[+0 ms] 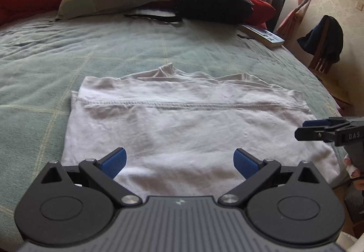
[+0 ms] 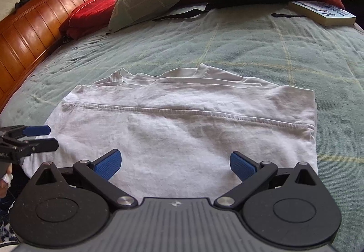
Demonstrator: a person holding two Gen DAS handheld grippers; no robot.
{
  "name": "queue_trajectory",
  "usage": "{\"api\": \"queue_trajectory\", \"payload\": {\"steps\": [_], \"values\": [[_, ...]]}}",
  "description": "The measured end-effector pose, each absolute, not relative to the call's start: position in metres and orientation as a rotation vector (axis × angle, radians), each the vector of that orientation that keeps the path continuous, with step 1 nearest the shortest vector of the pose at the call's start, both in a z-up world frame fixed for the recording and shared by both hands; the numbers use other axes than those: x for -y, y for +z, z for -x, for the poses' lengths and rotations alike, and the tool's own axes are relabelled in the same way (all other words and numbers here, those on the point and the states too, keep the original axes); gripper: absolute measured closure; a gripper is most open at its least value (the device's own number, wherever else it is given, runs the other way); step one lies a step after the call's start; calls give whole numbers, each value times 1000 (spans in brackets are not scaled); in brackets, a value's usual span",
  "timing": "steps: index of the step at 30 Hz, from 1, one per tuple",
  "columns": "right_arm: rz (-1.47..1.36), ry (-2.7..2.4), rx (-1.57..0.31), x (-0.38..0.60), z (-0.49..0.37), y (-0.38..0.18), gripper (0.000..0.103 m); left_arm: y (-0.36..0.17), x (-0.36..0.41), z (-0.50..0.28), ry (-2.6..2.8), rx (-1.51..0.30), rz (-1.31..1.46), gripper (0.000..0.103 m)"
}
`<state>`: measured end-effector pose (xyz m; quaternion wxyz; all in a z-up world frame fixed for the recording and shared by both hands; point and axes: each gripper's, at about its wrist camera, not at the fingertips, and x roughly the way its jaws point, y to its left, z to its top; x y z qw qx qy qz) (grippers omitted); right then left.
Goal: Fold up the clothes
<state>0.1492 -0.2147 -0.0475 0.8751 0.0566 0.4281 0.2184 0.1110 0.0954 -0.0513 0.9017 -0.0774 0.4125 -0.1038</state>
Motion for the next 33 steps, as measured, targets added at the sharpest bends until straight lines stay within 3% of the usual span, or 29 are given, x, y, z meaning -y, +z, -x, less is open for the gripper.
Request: {"api": "queue_trajectory", "payload": {"steps": [19,33], "values": [[-51,541,-884,147,-150,-22,0,-13,-122,-77,-174,-743,154,3],[-351,614,-1033,111,-185,-50,0,-20,-163,-70,-131,-740,221,3]]}}
